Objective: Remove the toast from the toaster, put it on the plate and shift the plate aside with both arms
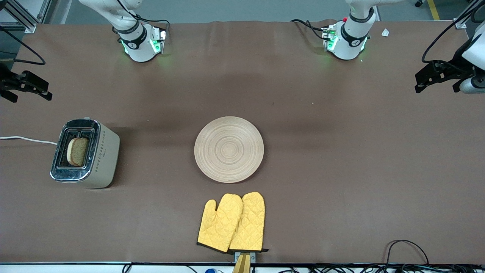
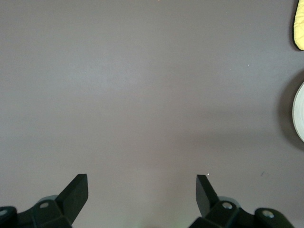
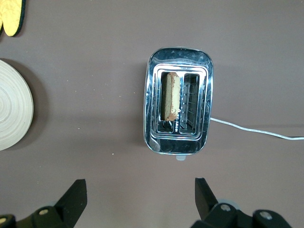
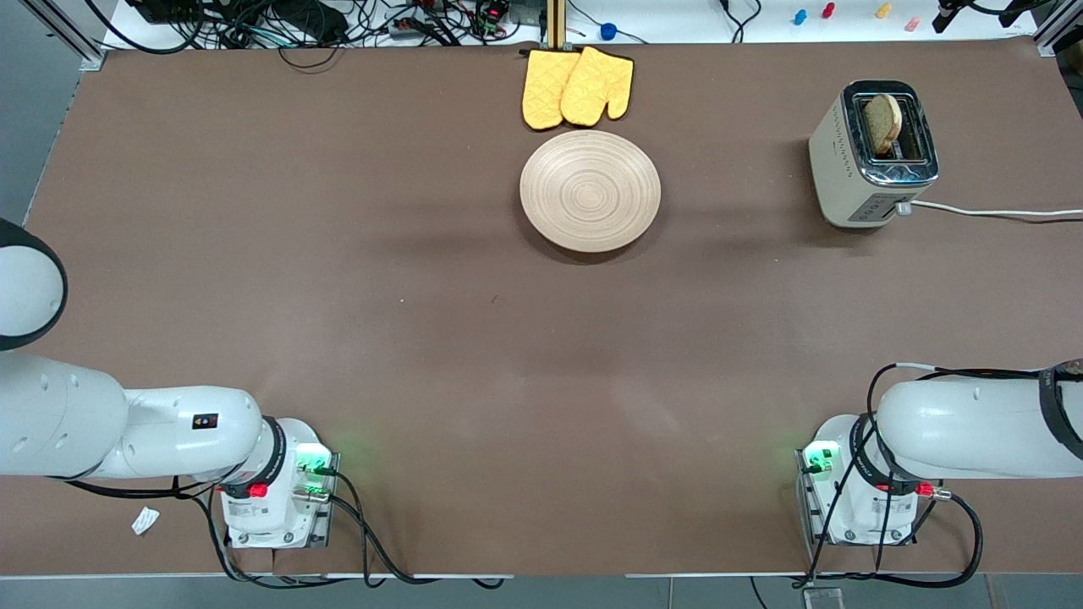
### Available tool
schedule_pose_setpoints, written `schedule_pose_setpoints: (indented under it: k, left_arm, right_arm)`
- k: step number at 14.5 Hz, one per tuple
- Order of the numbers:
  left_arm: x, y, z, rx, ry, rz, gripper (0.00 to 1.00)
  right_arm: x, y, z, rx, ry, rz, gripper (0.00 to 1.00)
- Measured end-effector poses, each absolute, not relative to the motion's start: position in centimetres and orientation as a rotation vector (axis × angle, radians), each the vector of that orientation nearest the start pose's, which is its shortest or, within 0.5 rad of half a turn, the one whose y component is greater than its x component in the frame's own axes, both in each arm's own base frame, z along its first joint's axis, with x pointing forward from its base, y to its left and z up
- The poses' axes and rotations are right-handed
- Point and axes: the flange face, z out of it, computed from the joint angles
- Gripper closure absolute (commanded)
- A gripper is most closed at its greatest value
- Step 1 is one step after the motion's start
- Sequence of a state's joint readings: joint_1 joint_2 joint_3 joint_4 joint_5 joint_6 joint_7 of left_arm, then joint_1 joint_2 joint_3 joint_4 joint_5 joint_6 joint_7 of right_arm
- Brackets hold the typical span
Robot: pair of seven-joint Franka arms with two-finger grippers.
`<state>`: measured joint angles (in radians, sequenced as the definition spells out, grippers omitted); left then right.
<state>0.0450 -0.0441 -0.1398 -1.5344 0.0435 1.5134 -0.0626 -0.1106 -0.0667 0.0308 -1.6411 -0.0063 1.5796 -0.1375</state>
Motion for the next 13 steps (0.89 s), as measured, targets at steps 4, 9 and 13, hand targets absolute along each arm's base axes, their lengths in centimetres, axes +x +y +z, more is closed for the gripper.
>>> schedule_pose_setpoints:
  k: [4,9,13]
  left_arm:
    - [53.4,-4.7,66.4,-3.094,0.044,-0.052,0.0]
    - [53.2,-4.6,66.4,-3.094,0.041,-0.025,0.0]
    - [53.2,-4.6,66.4,-3.094,0.04,-0.023,0.0]
  right_arm:
    - [53.2,-4.3,62.8,-3.149,-0.097,-0.006,0.0]
    - [54.7,-4.6,59.7,-3.142,-0.127,0.051,0.0]
    - [58.2,-7.5,52.1,-3.124,-0.068,0.167,0.0]
